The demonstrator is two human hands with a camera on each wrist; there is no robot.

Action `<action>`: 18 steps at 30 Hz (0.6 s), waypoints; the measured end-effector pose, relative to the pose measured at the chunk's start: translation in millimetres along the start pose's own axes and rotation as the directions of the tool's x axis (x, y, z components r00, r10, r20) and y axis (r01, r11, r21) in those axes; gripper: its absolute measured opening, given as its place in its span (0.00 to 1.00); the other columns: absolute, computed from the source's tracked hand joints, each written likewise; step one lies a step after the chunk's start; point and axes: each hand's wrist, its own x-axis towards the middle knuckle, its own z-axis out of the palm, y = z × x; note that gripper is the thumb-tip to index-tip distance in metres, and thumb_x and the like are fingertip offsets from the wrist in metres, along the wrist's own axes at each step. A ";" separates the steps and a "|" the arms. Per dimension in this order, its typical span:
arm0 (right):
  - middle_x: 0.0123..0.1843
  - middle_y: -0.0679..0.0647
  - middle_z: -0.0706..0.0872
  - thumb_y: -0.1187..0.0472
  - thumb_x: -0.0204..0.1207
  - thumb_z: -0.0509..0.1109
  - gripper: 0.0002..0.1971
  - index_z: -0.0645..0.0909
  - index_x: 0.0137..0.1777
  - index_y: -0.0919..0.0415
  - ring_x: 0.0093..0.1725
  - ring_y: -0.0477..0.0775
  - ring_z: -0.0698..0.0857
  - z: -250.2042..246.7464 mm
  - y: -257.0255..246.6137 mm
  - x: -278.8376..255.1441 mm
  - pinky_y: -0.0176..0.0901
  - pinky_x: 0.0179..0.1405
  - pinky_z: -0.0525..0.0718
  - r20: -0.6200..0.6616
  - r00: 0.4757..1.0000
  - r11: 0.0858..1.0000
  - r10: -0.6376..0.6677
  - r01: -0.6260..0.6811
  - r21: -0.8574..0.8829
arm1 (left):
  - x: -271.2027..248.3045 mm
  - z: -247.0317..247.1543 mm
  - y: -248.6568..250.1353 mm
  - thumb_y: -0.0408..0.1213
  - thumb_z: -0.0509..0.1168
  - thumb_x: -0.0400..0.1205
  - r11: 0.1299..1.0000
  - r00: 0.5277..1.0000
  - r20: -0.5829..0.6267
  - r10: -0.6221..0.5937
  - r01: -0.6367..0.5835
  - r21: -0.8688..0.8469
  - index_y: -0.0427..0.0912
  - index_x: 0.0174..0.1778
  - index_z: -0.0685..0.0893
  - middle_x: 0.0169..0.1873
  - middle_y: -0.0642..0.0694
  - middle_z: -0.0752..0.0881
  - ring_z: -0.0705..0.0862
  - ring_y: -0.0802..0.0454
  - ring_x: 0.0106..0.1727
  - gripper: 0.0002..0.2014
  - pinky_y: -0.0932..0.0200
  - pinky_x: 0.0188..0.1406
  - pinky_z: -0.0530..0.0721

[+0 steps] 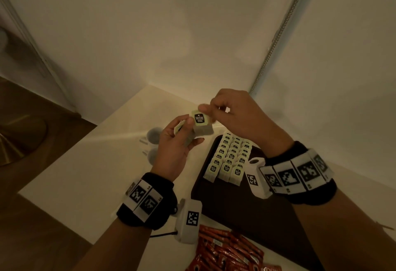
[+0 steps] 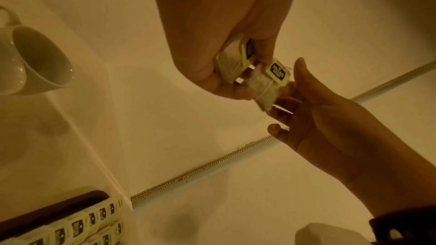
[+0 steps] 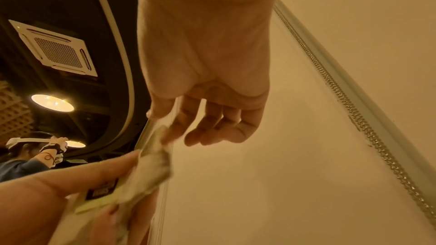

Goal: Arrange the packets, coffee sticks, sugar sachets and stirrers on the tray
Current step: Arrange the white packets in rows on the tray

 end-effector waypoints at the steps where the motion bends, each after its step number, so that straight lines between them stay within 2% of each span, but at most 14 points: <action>1: 0.39 0.51 0.83 0.47 0.76 0.69 0.13 0.86 0.40 0.56 0.37 0.46 0.80 -0.4 0.6 -0.4 0.39 0.41 0.77 -0.014 1.000 1.000 0.002 -0.001 0.029 | 0.0 0.4 -0.4 0.35 0.61 0.83 1.000 1.000 -0.012 0.006 -0.006 0.003 0.43 0.43 0.81 0.38 0.52 0.89 0.87 0.58 0.40 0.05 0.63 0.34 0.85; 3: 0.41 0.49 0.84 0.49 0.74 0.72 0.09 0.86 0.42 0.54 0.39 0.44 0.81 -0.6 2.2 -1.1 0.38 0.43 0.79 -0.022 1.000 0.999 0.004 -0.003 0.048 | -0.4 1.3 -0.1 0.34 0.60 0.85 0.999 1.000 -0.015 0.022 -0.021 0.031 0.43 0.42 0.81 0.38 0.51 0.89 0.87 0.57 0.39 0.08 0.63 0.34 0.84; 5: 0.40 0.48 0.83 0.48 0.74 0.72 0.11 0.86 0.40 0.55 0.38 0.43 0.81 -0.5 4.8 -1.8 0.37 0.42 0.78 -0.029 0.999 0.999 0.030 -0.029 0.043 | -1.4 1.8 1.2 0.33 0.59 0.85 0.996 0.999 -0.009 0.047 -0.046 0.076 0.42 0.42 0.82 0.38 0.51 0.89 0.86 0.56 0.39 0.08 0.62 0.34 0.84; 8: 0.43 0.48 0.84 0.47 0.73 0.72 0.10 0.85 0.47 0.51 0.40 0.44 0.82 0.5 5.6 -2.4 0.28 0.38 0.76 -0.025 0.998 0.995 0.052 -0.049 0.088 | -1.4 2.8 3.0 0.33 0.59 0.85 0.983 0.997 -0.002 0.081 -0.079 0.163 0.40 0.43 0.82 0.38 0.51 0.87 0.86 0.55 0.41 0.08 0.61 0.34 0.84; 11: 0.38 0.47 0.84 0.53 0.71 0.76 0.08 0.84 0.40 0.57 0.38 0.44 0.82 2.2 4.1 -2.4 0.24 0.37 0.76 -0.010 0.999 0.992 0.043 -0.042 0.123 | -0.8 3.6 2.3 0.35 0.58 0.86 0.978 0.996 0.013 0.084 -0.085 0.190 0.36 0.49 0.80 0.43 0.45 0.85 0.86 0.50 0.44 0.08 0.59 0.35 0.85; 13: 0.36 0.49 0.85 0.57 0.69 0.78 0.09 0.82 0.41 0.60 0.35 0.44 0.83 3.4 2.9 -1.1 0.26 0.36 0.78 -0.003 0.997 0.969 0.081 -0.078 0.233 | -0.5 5.0 0.2 0.36 0.58 0.86 0.986 0.999 0.022 0.043 -0.046 0.162 0.37 0.50 0.79 0.44 0.42 0.84 0.85 0.47 0.45 0.08 0.59 0.35 0.85; 15: 0.36 0.49 0.86 0.60 0.70 0.78 0.11 0.82 0.50 0.60 0.33 0.44 0.84 4.7 1.9 1.7 0.29 0.34 0.81 0.025 0.993 0.948 0.112 -0.115 0.298 | -0.9 7.9 -2.7 0.37 0.57 0.86 0.995 0.999 0.029 -0.019 0.016 0.097 0.41 0.49 0.79 0.44 0.44 0.85 0.85 0.49 0.45 0.07 0.59 0.34 0.85; 17: 0.35 0.47 0.86 0.61 0.72 0.76 0.11 0.84 0.53 0.59 0.29 0.39 0.83 6.2 2.6 5.1 0.26 0.30 0.80 0.032 0.992 0.959 0.125 -0.129 0.252 | -1.8 10.4 -5.4 0.42 0.59 0.84 0.995 0.993 0.057 -0.103 0.103 -0.008 0.42 0.52 0.79 0.46 0.45 0.87 0.87 0.50 0.44 0.08 0.60 0.34 0.86; 18: 0.35 0.47 0.86 0.61 0.72 0.76 0.09 0.85 0.52 0.59 0.27 0.38 0.83 6.1 2.9 6.6 0.24 0.29 0.79 0.019 0.991 0.966 0.132 -0.133 0.222 | -2.3 10.6 -7.3 0.46 0.60 0.81 0.987 0.986 0.078 -0.148 0.152 -0.052 0.43 0.55 0.79 0.48 0.46 0.88 0.88 0.50 0.45 0.12 0.61 0.35 0.86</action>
